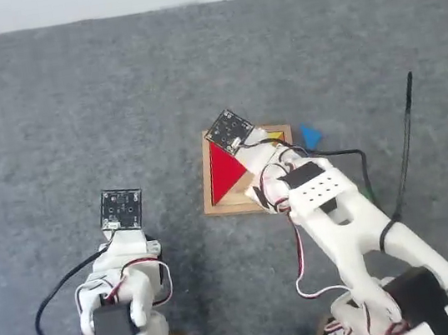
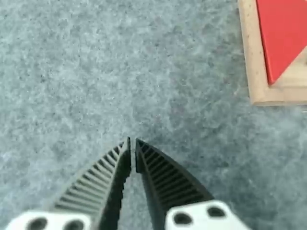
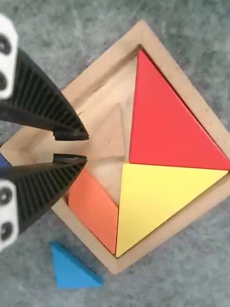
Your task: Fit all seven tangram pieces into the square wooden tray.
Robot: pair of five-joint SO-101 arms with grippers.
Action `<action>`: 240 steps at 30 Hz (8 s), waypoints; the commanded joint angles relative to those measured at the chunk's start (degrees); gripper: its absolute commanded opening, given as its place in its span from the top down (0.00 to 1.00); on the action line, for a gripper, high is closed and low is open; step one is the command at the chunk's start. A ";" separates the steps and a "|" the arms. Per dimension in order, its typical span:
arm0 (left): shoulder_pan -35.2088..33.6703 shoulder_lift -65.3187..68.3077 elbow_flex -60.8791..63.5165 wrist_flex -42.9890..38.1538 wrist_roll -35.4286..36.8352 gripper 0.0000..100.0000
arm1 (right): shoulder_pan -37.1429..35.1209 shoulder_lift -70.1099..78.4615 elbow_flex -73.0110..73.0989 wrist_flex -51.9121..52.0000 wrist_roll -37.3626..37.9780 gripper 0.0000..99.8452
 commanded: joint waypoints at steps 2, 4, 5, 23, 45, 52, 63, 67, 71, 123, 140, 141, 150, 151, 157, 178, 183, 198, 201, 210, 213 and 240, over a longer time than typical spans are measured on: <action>0.09 -0.97 -0.66 0.18 0.00 0.98 | 0.75 -0.48 -0.35 0.48 -0.44 0.95; 0.09 -0.97 -0.66 0.18 0.00 0.98 | 0.75 -0.48 -0.35 0.48 -0.44 0.95; 0.09 -0.97 -0.66 0.18 0.00 0.98 | 0.75 -0.40 -0.35 0.48 -0.44 0.95; 0.09 -0.97 -0.66 0.18 0.00 0.98 | 0.75 8.48 -6.68 3.47 -0.35 0.95; 0.09 -0.97 -0.66 0.18 0.00 0.98 | 4.53 12.18 -14.51 1.45 -2.90 0.95; 0.09 -0.97 -0.66 0.18 0.00 0.98 | 2.33 13.76 -13.80 0.92 -3.25 0.95; 0.09 -0.97 -0.66 0.18 0.00 0.98 | -4.62 11.82 -12.40 1.19 -2.90 0.95; 0.09 -0.97 -0.66 0.18 0.00 0.98 | -4.35 11.91 -12.48 1.19 -2.81 0.95; 0.09 -0.97 -0.66 0.18 0.00 0.98 | -0.84 12.44 -12.31 1.80 -2.90 0.95; 0.09 -0.97 -0.66 0.18 0.00 0.98 | 3.91 14.64 -18.29 4.18 -4.57 0.95; 0.09 -0.97 -0.66 0.18 0.00 0.98 | -8.22 4.44 -6.95 3.03 -2.55 0.95; 0.09 -0.97 -0.66 0.18 0.00 0.98 | -8.92 5.67 -7.30 2.68 -1.85 0.95; 0.09 -0.97 -0.66 0.18 0.00 0.98 | -6.90 13.67 -11.25 2.86 -0.97 0.95; 0.09 -0.97 -0.66 0.18 0.00 0.98 | -6.11 14.37 -11.87 2.86 -0.88 0.95; 0.09 -0.97 -0.66 0.18 0.00 0.98 | -1.10 16.92 -14.95 2.86 -0.88 0.95; 0.09 -0.97 -0.66 0.18 0.00 0.98 | 3.74 17.71 -17.23 -2.86 -1.05 0.95; 0.09 -0.97 -0.66 0.18 0.00 0.98 | 3.38 17.01 -16.97 -2.24 -1.14 0.95; 0.09 -0.97 -0.66 0.18 0.00 0.98 | 7.60 3.74 -16.88 10.95 -1.23 0.95; 0.09 -0.97 -0.66 0.18 0.00 0.98 | 10.51 1.10 -16.62 15.43 -1.05 0.95; 0.09 -0.97 -0.66 0.18 0.00 0.98 | 18.68 -4.26 -11.16 17.89 -1.23 0.96; 0.09 -0.97 -0.66 0.18 0.00 0.98 | 18.77 -4.35 -9.93 20.26 -0.97 1.00; 0.09 -0.97 -0.66 0.18 0.00 0.98 | 23.52 -4.97 -4.92 22.11 -0.70 0.93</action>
